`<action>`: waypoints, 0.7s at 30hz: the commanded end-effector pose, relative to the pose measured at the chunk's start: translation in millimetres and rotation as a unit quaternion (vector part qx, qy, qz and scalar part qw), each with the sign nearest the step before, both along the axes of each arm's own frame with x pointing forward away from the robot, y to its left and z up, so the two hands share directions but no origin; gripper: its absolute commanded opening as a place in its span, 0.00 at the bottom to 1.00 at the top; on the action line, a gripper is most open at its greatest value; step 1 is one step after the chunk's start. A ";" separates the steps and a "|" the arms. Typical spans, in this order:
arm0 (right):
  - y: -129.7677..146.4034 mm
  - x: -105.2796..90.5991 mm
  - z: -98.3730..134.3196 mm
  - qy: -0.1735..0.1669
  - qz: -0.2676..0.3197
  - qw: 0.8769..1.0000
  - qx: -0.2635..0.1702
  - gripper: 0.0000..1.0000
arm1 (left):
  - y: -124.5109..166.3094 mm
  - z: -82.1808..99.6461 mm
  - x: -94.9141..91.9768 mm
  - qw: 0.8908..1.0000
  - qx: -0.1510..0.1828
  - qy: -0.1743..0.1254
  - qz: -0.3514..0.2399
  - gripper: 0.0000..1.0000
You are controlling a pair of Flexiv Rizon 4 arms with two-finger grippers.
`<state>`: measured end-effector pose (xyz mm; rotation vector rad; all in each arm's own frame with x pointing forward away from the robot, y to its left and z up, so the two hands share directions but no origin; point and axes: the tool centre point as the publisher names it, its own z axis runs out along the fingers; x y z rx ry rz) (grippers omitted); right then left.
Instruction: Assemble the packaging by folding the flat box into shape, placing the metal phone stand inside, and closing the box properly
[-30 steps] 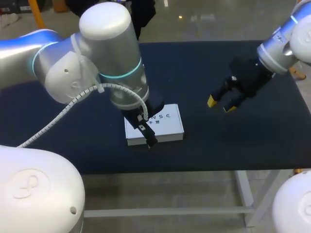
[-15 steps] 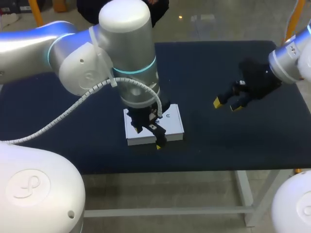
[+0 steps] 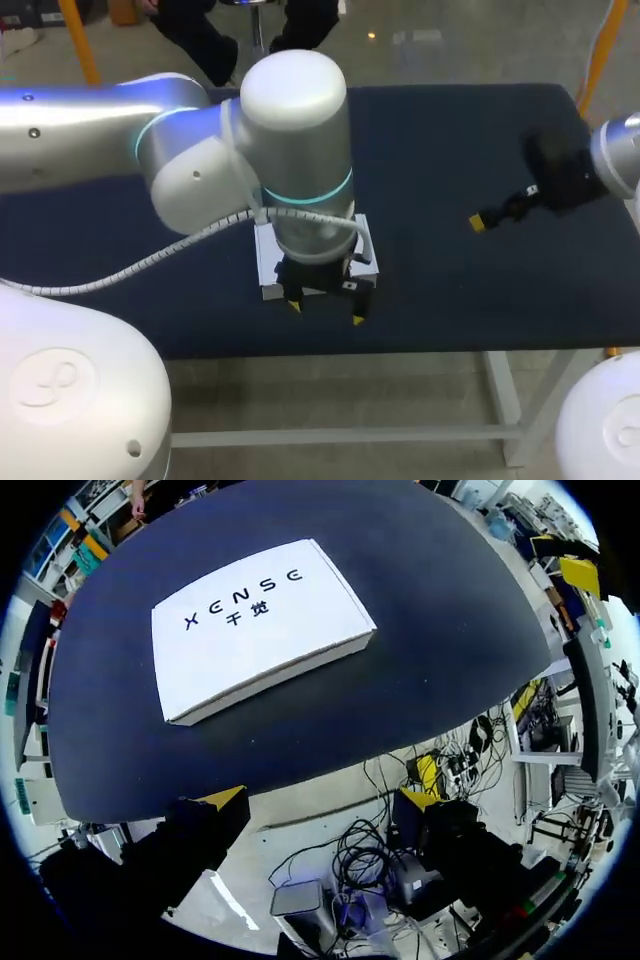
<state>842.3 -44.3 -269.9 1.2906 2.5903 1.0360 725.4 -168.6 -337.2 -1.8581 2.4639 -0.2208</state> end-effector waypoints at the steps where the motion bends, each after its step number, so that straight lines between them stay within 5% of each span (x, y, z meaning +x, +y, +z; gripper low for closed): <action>1: -17.8 0.2 -11.4 -0.179 0.054 0.978 0.094 1.00 | -3.9 -23.6 -1.6 0.998 -0.016 -0.026 0.051 1.00; 16: -39.2 19.7 -25.8 -0.276 0.102 0.953 0.071 1.00 | -11.6 -48.9 31.7 0.996 -0.020 -0.018 0.088 1.00; 21: -42.9 24.1 -25.4 -0.277 0.099 0.952 0.079 1.00 | -12.4 -51.1 47.4 0.995 -0.016 -0.019 0.095 1.00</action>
